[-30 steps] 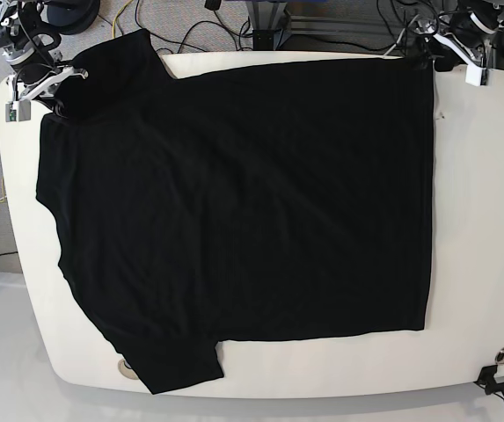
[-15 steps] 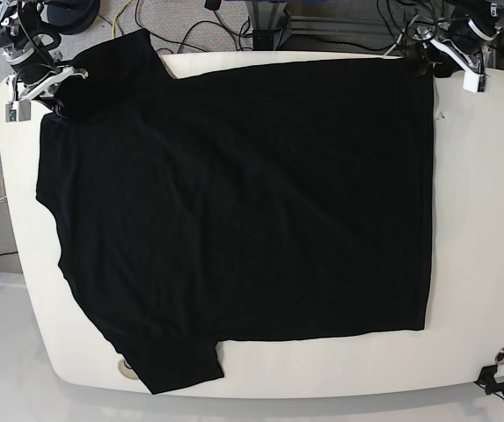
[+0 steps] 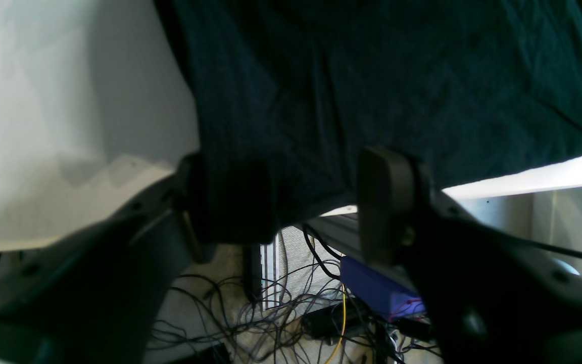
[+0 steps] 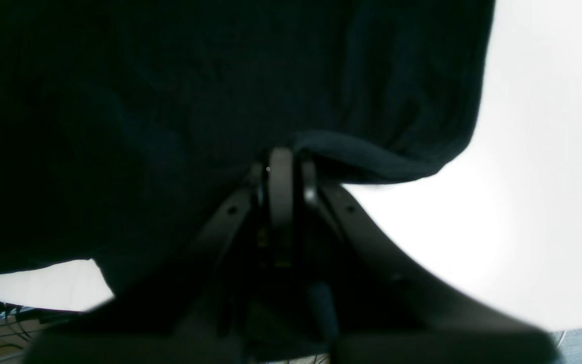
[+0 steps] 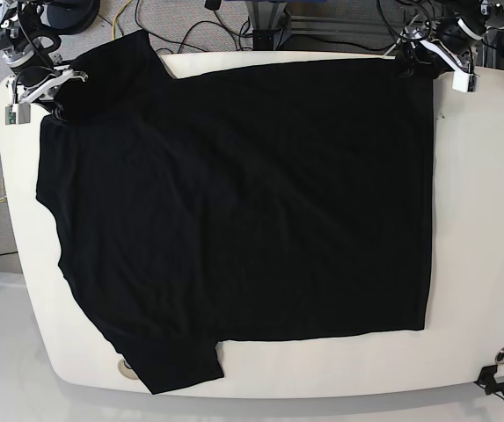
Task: Fold the T-shirt properly
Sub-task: 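Hold the shirt edges with both grippers, repositioning the left gripper, then lift and drag the shirt edges toward the hem with both grippers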
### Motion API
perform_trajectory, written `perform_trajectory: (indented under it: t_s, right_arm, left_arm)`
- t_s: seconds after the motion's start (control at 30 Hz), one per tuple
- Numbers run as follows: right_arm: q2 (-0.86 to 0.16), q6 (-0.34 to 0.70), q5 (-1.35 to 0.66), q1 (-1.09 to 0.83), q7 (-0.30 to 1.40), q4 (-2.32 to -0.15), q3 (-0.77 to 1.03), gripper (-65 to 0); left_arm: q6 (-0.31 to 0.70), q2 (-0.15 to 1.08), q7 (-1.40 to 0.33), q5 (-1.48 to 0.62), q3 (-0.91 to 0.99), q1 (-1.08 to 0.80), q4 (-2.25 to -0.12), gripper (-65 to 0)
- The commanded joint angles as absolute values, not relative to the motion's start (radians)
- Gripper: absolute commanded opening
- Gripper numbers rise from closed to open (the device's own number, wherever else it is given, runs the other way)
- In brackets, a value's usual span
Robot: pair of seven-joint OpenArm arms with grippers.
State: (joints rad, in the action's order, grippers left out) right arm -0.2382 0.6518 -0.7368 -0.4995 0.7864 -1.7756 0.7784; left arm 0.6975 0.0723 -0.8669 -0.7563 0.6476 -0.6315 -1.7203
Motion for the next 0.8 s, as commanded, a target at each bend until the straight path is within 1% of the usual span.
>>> perform_trajectory:
  t_s: [0.0,0.1,0.13,0.4,0.53,0.63,0.77]
  right_arm:
    - [-0.255,0.654,-0.751,-0.501,0.762,-1.790,0.786,-63.2]
    - [-0.255,0.653,-0.751,-0.501,0.762,-1.788,0.786,-63.2]
    - [-0.255,0.653,-0.751,-0.501,0.762,-1.788,0.786,-63.2]
    - [-0.254,0.653,-0.756,-0.493,0.762,-1.791,0.786,-63.6]
    - [-0.252,0.654,-0.756,-0.498,0.762,-1.802,0.786,-63.7]
    - [-0.216,0.656,-0.754,-0.516,0.774,-1.854,0.786,-65.0]
    - [-0.173,0.656,-0.756,-0.549,0.868,-1.942,0.791,-65.0]
  left_arm:
    - [0.698,0.076,-0.875,-0.750,0.651,-0.644,-1.732,-38.6]
    - [0.698,0.076,-0.875,-0.750,0.651,-0.638,-1.732,-59.3]
    - [0.698,0.077,-0.877,-0.750,0.653,-0.628,-1.732,-64.5]
    - [0.698,0.079,-0.875,-0.751,0.653,-0.621,-1.741,-65.0]
    - [0.698,0.079,-0.875,-0.751,0.654,-0.628,-1.808,-65.0]
    - [0.698,0.081,-0.877,-0.751,0.654,-0.665,-1.856,-65.0]
    - [0.698,0.082,-0.877,-0.751,0.656,-0.711,-1.886,-65.0]
